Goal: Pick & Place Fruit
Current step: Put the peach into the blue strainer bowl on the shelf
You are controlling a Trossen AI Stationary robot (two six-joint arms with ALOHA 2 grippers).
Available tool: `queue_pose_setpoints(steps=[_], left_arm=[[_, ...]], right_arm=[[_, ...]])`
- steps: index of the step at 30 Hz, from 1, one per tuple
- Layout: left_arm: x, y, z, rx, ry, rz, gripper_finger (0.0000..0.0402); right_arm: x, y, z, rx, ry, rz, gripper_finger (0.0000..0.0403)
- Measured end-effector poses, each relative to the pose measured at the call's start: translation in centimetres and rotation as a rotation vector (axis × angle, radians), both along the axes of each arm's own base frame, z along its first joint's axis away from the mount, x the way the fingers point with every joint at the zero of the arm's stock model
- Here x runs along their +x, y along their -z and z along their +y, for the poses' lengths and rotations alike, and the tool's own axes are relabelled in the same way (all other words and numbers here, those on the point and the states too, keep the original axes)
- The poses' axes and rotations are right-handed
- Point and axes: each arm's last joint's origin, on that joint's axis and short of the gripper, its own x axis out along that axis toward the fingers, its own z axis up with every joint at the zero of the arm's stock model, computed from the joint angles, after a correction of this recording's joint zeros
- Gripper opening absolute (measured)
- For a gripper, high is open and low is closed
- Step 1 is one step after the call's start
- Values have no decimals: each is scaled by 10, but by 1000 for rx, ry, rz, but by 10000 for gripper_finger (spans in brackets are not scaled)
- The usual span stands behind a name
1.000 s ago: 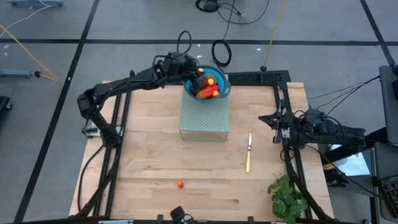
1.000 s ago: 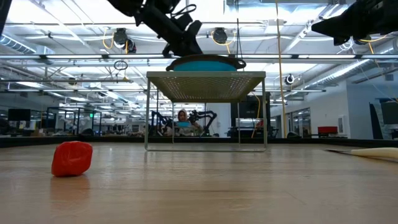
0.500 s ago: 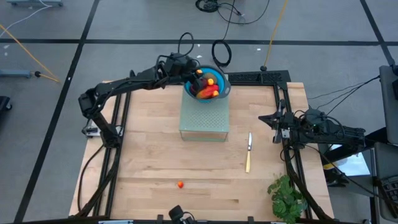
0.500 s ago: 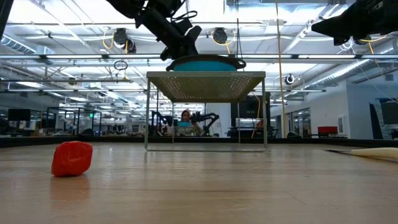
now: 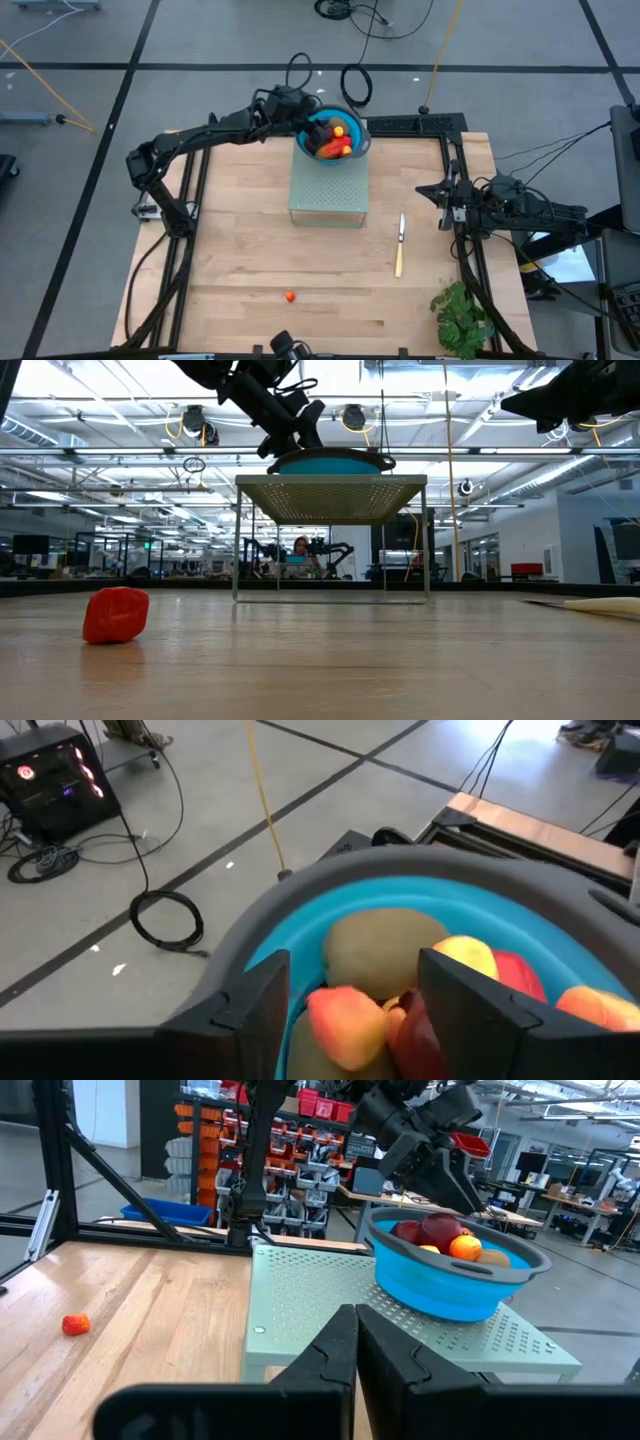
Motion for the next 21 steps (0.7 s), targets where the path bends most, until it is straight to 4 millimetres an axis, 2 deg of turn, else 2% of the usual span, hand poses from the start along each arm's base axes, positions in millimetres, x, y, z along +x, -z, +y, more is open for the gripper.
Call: queue_pose_setpoints(steps=[3,9,16,21], left_arm=[[-2,-5,-1,10,0,-13,231],[-14,-29,-13,31,6,-80,234],[-27,-56,-49,-28,45,-161,234],[-30,-64,-78,-106,90,-179,234]], right_arm=[[0,0,0,0,-2,0,0],[0,0,0,0,-3,0,0],[0,0,0,0,-3,0,0],[0,0,0,0,-4,0,0]])
